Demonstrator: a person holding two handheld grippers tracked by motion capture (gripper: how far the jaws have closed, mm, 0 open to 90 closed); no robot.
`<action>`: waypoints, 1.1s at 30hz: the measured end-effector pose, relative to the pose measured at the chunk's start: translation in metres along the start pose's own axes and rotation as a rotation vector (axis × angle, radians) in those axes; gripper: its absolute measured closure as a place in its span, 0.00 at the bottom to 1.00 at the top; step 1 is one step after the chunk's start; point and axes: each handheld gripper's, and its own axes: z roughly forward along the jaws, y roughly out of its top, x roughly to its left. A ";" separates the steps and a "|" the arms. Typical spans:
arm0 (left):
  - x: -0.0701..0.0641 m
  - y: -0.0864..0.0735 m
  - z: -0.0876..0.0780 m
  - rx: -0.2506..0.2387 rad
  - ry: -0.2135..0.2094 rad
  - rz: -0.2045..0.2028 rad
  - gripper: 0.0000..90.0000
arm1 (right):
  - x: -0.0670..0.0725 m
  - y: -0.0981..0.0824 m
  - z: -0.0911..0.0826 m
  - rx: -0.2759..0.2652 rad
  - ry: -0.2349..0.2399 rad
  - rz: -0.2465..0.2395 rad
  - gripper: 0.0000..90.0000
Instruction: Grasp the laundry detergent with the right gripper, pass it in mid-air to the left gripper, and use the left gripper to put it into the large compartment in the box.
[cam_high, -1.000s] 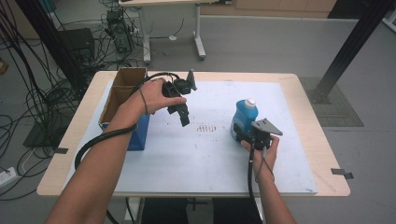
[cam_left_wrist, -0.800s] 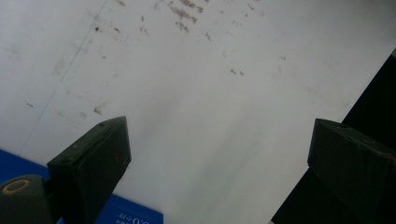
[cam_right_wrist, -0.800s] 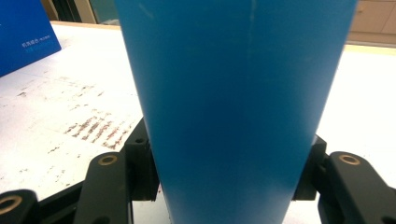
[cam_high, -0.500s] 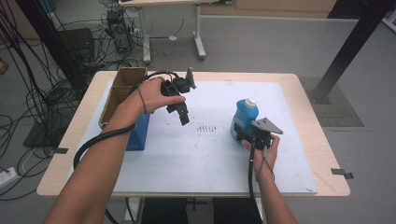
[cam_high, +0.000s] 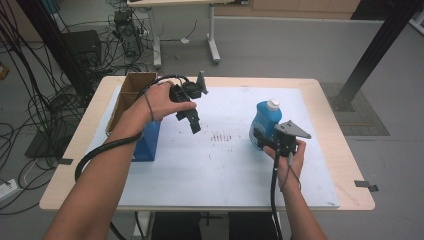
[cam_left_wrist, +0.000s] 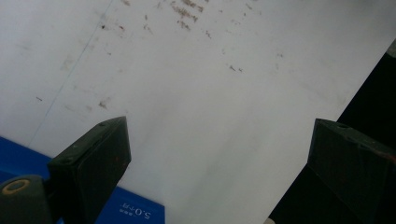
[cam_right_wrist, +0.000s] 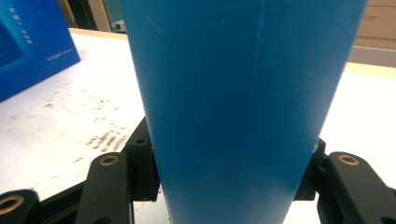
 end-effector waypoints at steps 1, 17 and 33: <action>0.000 0.000 -0.001 -0.001 0.000 0.000 0.07 | -0.001 0.004 -0.003 0.001 0.007 -0.005 0.47; -0.012 -0.008 -0.018 -0.015 0.018 0.027 0.07 | -0.039 0.040 -0.032 0.018 0.149 -0.058 0.47; -0.037 -0.012 -0.059 -0.027 0.034 0.114 0.07 | -0.092 0.054 -0.027 0.067 0.379 -0.082 0.47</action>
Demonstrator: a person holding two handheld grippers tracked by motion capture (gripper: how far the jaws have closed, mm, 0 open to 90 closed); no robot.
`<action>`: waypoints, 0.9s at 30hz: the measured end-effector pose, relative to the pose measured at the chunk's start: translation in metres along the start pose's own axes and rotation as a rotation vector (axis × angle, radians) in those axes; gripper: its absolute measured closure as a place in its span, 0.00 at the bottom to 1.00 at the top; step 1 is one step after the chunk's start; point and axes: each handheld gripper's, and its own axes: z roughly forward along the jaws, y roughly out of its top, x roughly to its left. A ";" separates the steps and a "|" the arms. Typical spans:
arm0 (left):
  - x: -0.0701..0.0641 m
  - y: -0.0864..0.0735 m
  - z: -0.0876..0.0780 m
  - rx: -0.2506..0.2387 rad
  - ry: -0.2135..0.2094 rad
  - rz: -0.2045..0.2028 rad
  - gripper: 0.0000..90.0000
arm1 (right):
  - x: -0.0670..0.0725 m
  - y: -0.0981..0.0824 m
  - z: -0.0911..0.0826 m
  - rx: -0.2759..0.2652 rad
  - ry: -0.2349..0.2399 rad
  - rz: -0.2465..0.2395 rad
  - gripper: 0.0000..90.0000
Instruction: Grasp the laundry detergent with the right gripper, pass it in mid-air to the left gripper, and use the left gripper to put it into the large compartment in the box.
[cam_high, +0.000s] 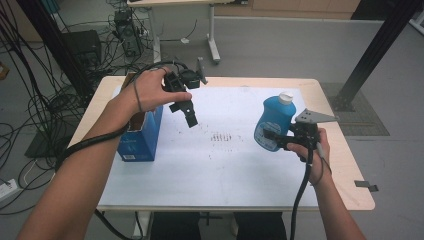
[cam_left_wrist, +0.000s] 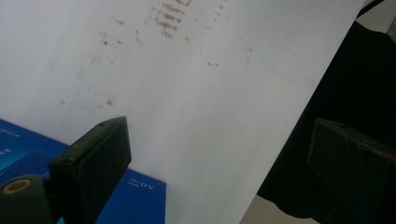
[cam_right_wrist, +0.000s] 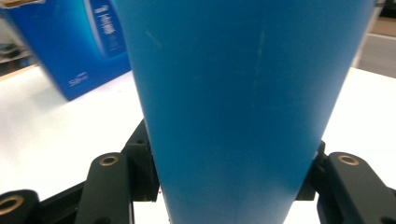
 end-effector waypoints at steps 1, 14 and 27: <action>-0.003 0.000 -0.004 -0.003 0.004 0.004 0.07 | -0.002 0.000 0.000 0.000 0.012 -0.002 0.47; -0.034 0.003 -0.047 -0.032 0.008 0.126 0.07 | -0.042 -0.004 0.004 -0.047 0.236 -0.009 0.47; -0.065 0.008 -0.066 -0.044 0.024 0.226 0.07 | -0.051 0.022 0.019 0.007 0.432 -0.127 0.47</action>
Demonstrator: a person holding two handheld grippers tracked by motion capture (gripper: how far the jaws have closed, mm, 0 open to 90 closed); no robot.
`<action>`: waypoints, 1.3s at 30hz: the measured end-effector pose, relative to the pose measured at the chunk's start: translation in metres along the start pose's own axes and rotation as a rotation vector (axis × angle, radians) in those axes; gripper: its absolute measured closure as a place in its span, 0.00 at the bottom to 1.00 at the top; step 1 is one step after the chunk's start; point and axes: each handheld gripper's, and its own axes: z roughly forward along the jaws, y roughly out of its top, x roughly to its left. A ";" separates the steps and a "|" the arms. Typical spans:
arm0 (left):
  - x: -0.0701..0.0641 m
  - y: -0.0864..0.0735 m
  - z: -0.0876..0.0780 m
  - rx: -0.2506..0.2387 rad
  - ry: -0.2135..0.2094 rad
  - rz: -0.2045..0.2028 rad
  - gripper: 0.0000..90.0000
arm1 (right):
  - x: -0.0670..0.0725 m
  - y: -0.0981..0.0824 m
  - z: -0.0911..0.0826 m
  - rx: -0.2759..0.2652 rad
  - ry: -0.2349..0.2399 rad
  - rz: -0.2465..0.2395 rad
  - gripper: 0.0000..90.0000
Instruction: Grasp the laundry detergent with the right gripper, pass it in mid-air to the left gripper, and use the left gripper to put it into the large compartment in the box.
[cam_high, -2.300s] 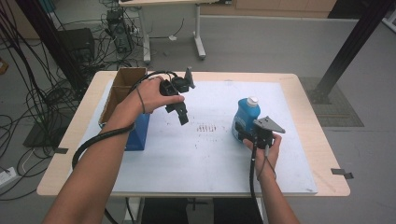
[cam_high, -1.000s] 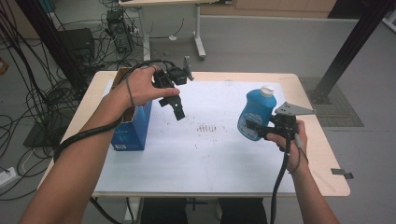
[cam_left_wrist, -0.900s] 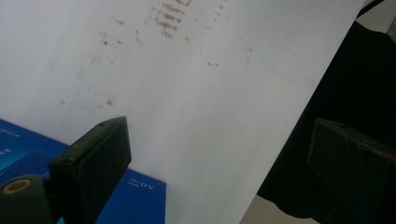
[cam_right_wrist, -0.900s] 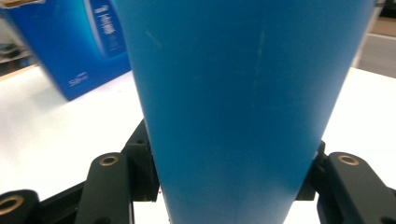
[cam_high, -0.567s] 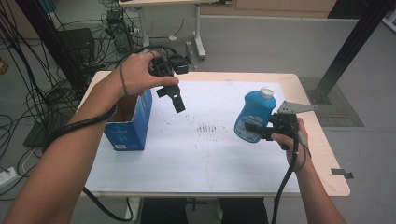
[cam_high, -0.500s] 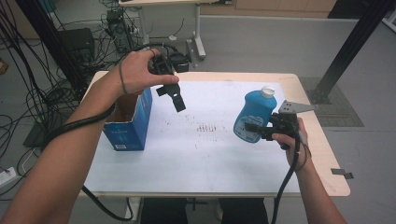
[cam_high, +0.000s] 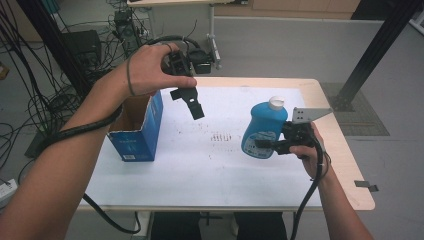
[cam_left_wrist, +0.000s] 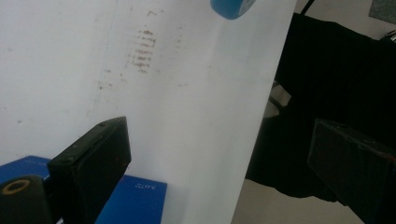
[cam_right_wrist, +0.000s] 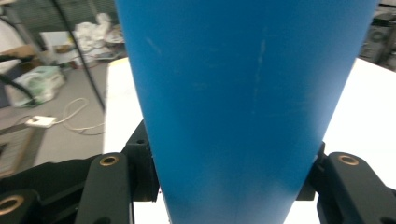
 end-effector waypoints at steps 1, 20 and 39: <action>-0.001 0.000 -0.001 -0.001 -0.001 0.004 0.07 | -0.001 0.001 0.000 0.001 0.013 -0.005 0.47; -0.031 0.022 -0.017 0.023 0.035 0.084 0.06 | -0.010 0.030 0.018 0.071 0.154 -0.084 0.47; -0.051 0.061 -0.003 0.096 0.028 0.147 0.06 | -0.002 0.055 0.048 0.115 0.209 -0.136 0.47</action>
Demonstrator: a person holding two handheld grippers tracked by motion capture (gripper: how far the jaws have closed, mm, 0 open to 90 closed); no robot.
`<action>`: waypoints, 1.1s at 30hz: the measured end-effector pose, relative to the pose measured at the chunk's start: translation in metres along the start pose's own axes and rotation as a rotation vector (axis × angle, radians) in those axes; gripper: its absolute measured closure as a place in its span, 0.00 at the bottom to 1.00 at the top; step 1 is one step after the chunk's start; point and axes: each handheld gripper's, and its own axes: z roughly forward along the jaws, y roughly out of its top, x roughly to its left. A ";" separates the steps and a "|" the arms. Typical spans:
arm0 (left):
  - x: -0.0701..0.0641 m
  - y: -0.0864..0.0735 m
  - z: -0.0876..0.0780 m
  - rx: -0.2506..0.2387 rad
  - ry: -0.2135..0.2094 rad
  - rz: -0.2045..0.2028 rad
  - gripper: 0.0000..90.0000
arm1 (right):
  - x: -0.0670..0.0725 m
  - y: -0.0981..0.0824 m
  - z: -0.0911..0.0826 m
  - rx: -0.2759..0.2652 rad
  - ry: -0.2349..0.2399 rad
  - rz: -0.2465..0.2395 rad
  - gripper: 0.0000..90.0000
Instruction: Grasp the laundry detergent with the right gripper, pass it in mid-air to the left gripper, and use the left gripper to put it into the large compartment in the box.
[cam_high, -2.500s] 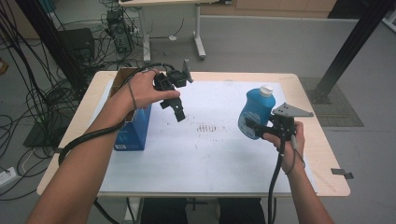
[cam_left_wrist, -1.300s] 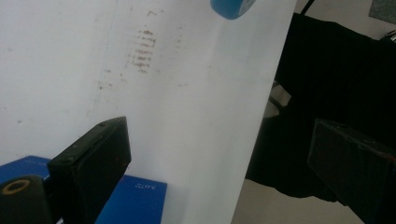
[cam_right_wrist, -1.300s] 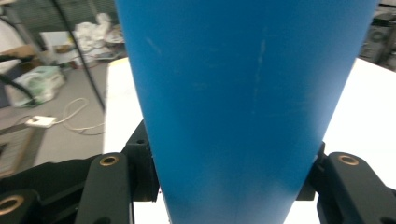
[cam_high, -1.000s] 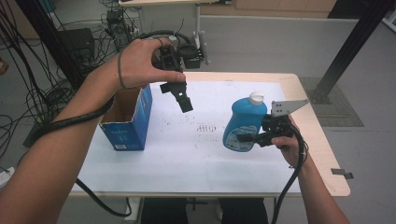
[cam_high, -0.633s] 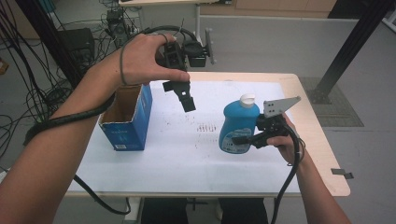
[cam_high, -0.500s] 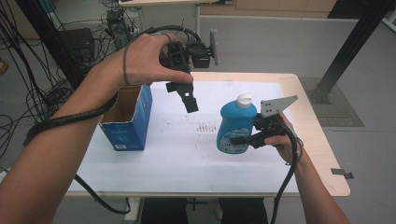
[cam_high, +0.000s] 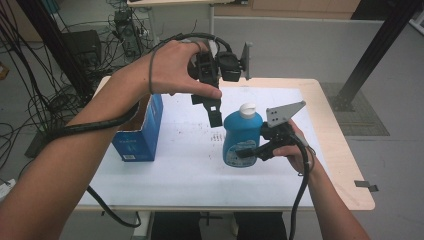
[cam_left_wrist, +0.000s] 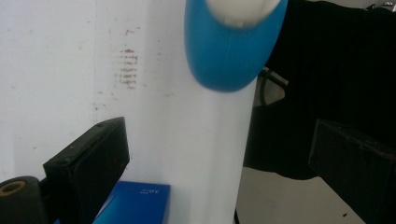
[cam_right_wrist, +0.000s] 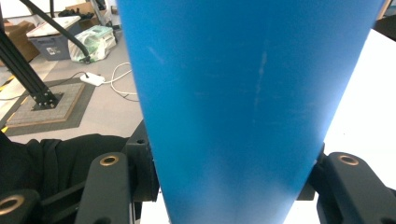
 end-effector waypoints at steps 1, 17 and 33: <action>-0.001 0.002 0.000 0.001 0.001 0.005 0.06 | 0.000 0.001 0.001 0.000 0.000 -0.001 0.47; -0.008 0.030 0.016 0.057 -0.016 0.044 0.06 | 0.001 0.018 0.021 0.018 0.033 -0.027 0.47; -0.014 0.055 0.022 0.099 -0.012 0.071 0.06 | 0.002 0.022 0.029 0.022 0.046 -0.042 0.47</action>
